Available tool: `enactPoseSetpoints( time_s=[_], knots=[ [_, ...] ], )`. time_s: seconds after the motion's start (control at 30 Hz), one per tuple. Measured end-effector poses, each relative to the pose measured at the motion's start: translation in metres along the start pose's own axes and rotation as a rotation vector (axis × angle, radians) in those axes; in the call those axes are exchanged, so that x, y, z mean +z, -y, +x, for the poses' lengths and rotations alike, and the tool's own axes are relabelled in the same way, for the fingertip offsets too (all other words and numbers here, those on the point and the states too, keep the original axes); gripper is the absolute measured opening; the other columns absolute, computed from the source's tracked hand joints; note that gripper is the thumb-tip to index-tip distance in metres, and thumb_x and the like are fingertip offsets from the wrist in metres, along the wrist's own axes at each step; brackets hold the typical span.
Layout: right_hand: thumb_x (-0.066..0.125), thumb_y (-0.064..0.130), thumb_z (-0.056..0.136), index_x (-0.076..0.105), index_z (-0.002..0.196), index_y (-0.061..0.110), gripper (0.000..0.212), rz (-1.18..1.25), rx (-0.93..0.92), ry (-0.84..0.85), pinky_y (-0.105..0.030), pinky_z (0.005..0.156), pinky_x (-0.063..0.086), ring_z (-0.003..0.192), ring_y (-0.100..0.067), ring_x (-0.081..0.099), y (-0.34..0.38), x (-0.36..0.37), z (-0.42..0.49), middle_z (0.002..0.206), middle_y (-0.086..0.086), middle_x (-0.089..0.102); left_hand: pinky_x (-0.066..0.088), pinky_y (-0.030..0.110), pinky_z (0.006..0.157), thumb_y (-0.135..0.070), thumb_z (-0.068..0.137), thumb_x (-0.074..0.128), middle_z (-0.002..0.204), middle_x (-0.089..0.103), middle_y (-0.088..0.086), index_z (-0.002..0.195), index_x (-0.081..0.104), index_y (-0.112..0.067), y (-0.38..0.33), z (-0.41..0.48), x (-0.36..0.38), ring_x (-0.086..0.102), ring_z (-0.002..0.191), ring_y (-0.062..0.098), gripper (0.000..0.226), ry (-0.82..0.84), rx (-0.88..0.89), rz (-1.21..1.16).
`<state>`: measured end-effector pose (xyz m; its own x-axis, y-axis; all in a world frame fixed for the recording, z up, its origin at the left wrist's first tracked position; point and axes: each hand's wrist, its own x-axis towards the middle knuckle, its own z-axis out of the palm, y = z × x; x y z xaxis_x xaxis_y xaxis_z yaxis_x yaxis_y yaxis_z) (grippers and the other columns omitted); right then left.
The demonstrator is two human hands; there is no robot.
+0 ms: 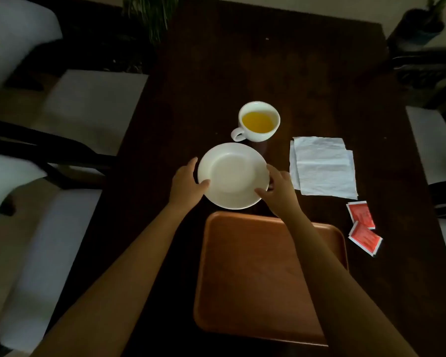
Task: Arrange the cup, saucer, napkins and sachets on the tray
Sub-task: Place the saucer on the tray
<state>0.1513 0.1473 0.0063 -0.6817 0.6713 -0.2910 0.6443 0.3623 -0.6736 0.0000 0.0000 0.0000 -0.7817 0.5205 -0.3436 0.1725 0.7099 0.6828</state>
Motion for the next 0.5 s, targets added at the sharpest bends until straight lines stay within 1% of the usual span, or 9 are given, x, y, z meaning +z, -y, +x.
enactPoseSetpoints(
  time_s=[0.07,0.13,0.2,0.3,0.37,0.43,0.5],
  knots=[
    [0.068,0.013,0.079,0.033,0.139,0.012,0.069,-0.021,0.022,0.011,-0.046,0.104,0.041,0.116,-0.036,0.049,0.004,0.0,0.006,0.135,-0.02,0.036,0.038,0.052,0.104,-0.022,0.084,0.06,0.145,0.033,0.016,0.143,0.024,-0.018,-0.003,0.007,0.0,0.041,0.128,0.034,0.069,0.02,0.018,0.029],
    [0.066,0.009,0.079,0.032,0.139,0.011,0.069,-0.043,0.044,0.032,-0.039,0.103,0.038,0.12,-0.035,0.045,0.005,0.003,0.009,0.138,-0.02,0.033,0.038,0.049,0.104,-0.021,0.083,0.061,0.143,0.034,0.018,0.142,0.026,-0.015,-0.005,0.013,0.003,0.042,0.126,0.035,0.069,0.016,0.043,0.054],
    [0.065,0.006,0.079,0.032,0.139,0.011,0.069,-0.04,0.053,0.031,-0.034,0.099,0.038,0.121,-0.034,0.043,0.005,0.006,0.012,0.138,-0.019,0.033,0.04,0.046,0.102,-0.021,0.081,0.063,0.138,0.039,0.018,0.138,0.032,-0.014,-0.01,0.015,0.006,0.042,0.125,0.034,0.065,0.029,0.085,0.092],
    [0.067,0.006,0.077,0.033,0.139,0.011,0.07,-0.038,0.052,0.002,-0.033,0.097,0.038,0.121,-0.033,0.044,0.007,0.006,0.013,0.138,-0.018,0.035,0.043,0.047,0.097,-0.018,0.077,0.065,0.131,0.043,0.019,0.132,0.04,-0.011,-0.015,0.018,0.007,0.044,0.121,0.035,0.06,0.047,0.121,0.134],
    [0.067,0.006,0.077,0.033,0.139,0.01,0.071,-0.03,0.052,-0.012,-0.03,0.096,0.037,0.121,-0.032,0.044,0.006,0.004,0.012,0.138,-0.018,0.036,0.045,0.047,0.095,-0.014,0.075,0.066,0.13,0.044,0.02,0.128,0.044,-0.01,-0.017,0.017,0.006,0.046,0.118,0.036,0.058,0.032,0.121,0.139],
    [0.067,0.006,0.077,0.033,0.139,0.01,0.071,-0.014,0.047,-0.027,-0.025,0.091,0.035,0.119,-0.031,0.044,0.006,0.003,0.008,0.137,-0.018,0.037,0.047,0.047,0.092,-0.01,0.073,0.064,0.127,0.046,0.02,0.124,0.046,-0.009,-0.019,0.014,0.004,0.048,0.115,0.036,0.054,-0.006,0.142,0.141],
    [0.068,0.007,0.077,0.032,0.14,0.01,0.073,0.002,0.04,-0.034,-0.024,0.089,0.034,0.119,-0.031,0.045,0.008,0.002,0.002,0.136,-0.018,0.037,0.048,0.045,0.09,-0.007,0.074,0.06,0.126,0.047,0.02,0.122,0.046,-0.009,-0.021,0.01,0.002,0.049,0.112,0.036,0.05,-0.055,0.149,0.173]
  ],
)
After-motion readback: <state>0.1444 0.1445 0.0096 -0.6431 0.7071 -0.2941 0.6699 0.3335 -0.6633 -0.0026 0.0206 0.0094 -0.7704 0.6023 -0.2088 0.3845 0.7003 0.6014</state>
